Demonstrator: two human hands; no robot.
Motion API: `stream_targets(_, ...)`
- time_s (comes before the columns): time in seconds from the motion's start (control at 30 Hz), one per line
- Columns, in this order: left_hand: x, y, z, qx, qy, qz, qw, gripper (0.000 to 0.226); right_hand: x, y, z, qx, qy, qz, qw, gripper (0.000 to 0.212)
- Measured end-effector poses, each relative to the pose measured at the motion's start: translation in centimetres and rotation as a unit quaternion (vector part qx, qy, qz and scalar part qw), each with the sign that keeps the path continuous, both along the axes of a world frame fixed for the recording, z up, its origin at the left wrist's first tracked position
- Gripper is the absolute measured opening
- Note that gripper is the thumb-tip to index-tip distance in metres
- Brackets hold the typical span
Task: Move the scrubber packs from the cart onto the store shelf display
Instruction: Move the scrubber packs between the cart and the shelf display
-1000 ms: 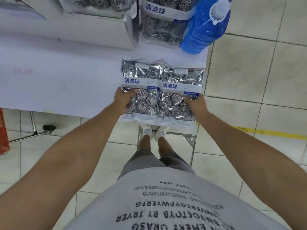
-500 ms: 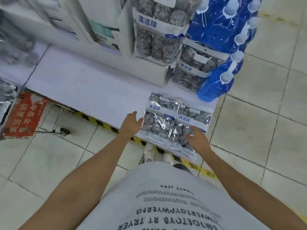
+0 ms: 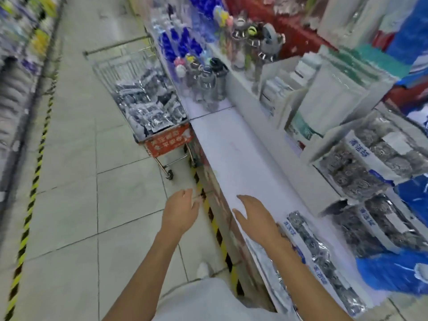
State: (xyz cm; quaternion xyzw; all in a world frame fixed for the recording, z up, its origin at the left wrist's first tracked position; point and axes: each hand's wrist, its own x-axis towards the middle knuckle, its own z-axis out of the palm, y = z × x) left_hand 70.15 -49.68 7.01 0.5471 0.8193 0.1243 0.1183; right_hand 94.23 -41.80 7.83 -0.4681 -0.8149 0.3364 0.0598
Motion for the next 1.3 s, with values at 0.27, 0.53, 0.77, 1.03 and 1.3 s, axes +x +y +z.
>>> stream_targets(0.27, -9.6, -2.5, 0.1, 0.021, -0.033, 0.145, 0.989, 0.046, -14.2, 4.5, 1.7, 0.042, 0.001, 0.108, 0.993, 0.062)
stream_targets(0.53, -17.7, 1.0, 0.2, 0.016, -0.065, 0.205, 0.976, 0.044, -24.5, 10.3, 1.8, 0.039, -0.007, 0.129, 0.991, 0.059)
stream_targets(0.77, -26.1, 10.1, 0.3, 0.006, -0.087, 0.234, 0.968, 0.047, -31.6, 18.8, -1.2, 0.002, -0.029, 0.132, 0.991, 0.059)
stream_targets(1.03, -36.2, 22.0, 0.7, -0.002, -0.154, 0.298, 0.942, 0.051, -42.6, 31.1, -2.4, -0.051, -0.031, 0.146, 0.987, 0.050)
stream_targets(1.3, -45.5, 30.4, -3.0, -0.034, -0.242, 0.364, 0.899, 0.049, -56.3, 40.5, -4.8, -0.192, -0.045, 0.095, 0.976, 0.069)
